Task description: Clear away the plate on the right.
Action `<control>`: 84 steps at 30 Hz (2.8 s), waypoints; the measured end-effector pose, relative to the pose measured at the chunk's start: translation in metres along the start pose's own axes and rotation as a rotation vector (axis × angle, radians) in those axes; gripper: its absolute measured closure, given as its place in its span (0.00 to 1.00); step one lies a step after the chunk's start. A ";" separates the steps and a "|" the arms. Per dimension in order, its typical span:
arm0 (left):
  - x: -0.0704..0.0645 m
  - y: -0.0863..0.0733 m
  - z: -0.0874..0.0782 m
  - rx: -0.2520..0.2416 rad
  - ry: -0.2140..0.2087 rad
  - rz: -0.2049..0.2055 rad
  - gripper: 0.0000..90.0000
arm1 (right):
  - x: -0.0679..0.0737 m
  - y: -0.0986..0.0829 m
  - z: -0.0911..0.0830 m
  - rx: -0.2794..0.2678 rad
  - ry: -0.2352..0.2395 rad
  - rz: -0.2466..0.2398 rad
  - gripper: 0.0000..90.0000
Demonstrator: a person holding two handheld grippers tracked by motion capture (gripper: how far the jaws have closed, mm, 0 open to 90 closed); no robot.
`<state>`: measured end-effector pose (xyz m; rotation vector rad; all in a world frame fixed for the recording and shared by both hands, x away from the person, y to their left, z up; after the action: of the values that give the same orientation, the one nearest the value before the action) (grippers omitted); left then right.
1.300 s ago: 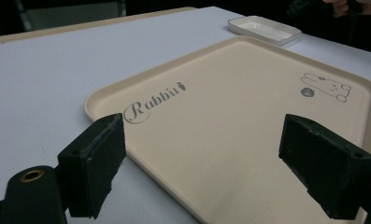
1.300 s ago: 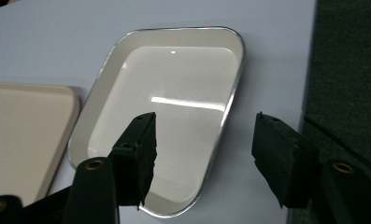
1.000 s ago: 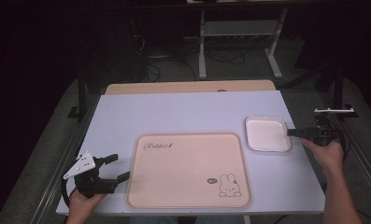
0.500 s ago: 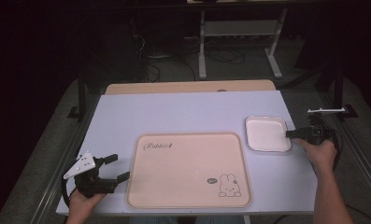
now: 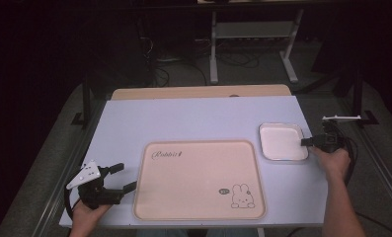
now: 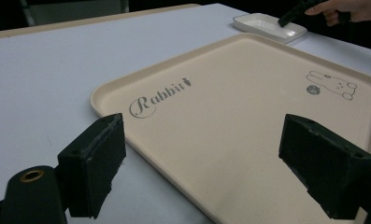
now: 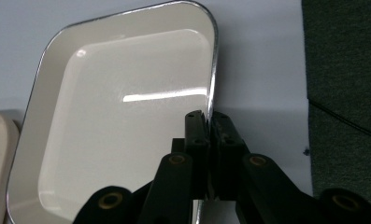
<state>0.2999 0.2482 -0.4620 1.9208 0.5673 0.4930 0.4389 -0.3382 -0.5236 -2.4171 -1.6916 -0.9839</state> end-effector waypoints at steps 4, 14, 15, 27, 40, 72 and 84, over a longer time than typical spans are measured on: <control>0.001 0.000 -0.001 -0.002 0.000 0.002 0.16 | 0.002 0.000 0.001 -0.038 0.002 0.014 0.98; -0.001 0.001 0.000 -0.002 -0.001 0.000 0.16 | -0.004 0.000 -0.005 -0.102 0.065 0.113 0.98; -0.001 0.001 0.000 -0.002 -0.001 0.000 0.16 | -0.004 0.000 -0.006 -0.106 0.080 0.123 0.98; 0.001 0.001 -0.003 -0.005 0.011 0.001 0.16 | -0.004 -0.011 -0.026 -0.130 0.167 0.167 0.98; 0.002 0.000 -0.004 -0.005 0.012 -0.004 0.16 | 0.011 -0.032 -0.047 -0.141 0.295 0.186 0.98; 0.003 0.001 -0.004 -0.016 0.017 -0.010 0.16 | 0.081 -0.093 -0.099 -0.127 0.475 0.164 0.98; 0.002 0.001 -0.002 -0.010 0.011 -0.004 0.16 | 0.138 -0.102 -0.129 -0.134 0.555 0.070 0.98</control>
<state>0.3004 0.2498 -0.4601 1.9086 0.5745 0.5030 0.3192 -0.2292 -0.3826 -1.9786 -1.3692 -1.6077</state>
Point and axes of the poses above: each handheld gripper's, and its own axes: z roughly forward along the jaws, y roughly out of its top, x roughly to its left, the point moved 10 cm from there along z, roughly forward along the jaws, and after that the axes turned 13 degrees about z, right-handed, at the moved point
